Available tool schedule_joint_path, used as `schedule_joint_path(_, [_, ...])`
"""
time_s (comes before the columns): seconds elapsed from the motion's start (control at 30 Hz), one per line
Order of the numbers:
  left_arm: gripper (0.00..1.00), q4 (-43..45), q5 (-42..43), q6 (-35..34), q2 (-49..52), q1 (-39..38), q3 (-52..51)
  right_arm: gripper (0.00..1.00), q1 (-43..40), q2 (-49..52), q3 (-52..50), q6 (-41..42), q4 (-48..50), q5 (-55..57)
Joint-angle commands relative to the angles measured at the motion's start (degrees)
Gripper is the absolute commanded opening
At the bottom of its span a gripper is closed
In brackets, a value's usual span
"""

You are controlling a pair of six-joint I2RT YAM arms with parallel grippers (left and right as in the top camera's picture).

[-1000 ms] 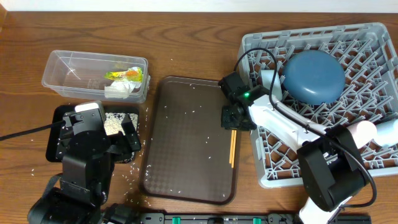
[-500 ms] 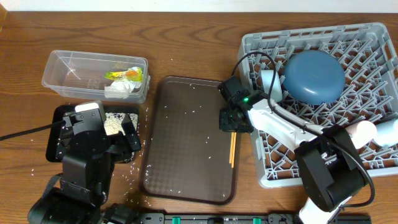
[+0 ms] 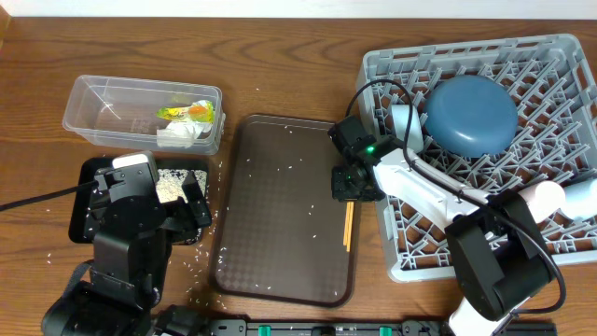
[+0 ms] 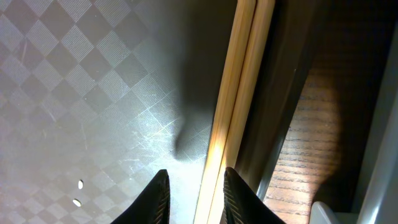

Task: Sort waste into correct bins and load items into the dishwasher rack
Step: 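Reach the right gripper to the chopsticks on the brown tray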

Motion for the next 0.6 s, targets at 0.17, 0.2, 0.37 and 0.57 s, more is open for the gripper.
schedule_joint_path(0.17, [0.98,0.00,-0.92,0.52,0.07,0.28,0.55,0.24,0.13,2.93,1.01,1.62,1.77,0.17])
schedule_joint_path(0.2, [0.98,0.00,-0.92,0.52,0.07,0.28,0.55,0.24,0.11,2.93,1.01,1.62,1.79,0.17])
schedule_joint_path(0.37, [0.98,0.00,-0.92,0.52,0.07,0.28,0.55,0.24,0.11,2.99,1.03,1.77,1.66,0.35])
schedule_joint_path(0.57, [0.98,0.00,-0.92,0.52,0.07,0.28,0.55,0.01,0.15,2.99,1.03,0.68,3.02,3.06])
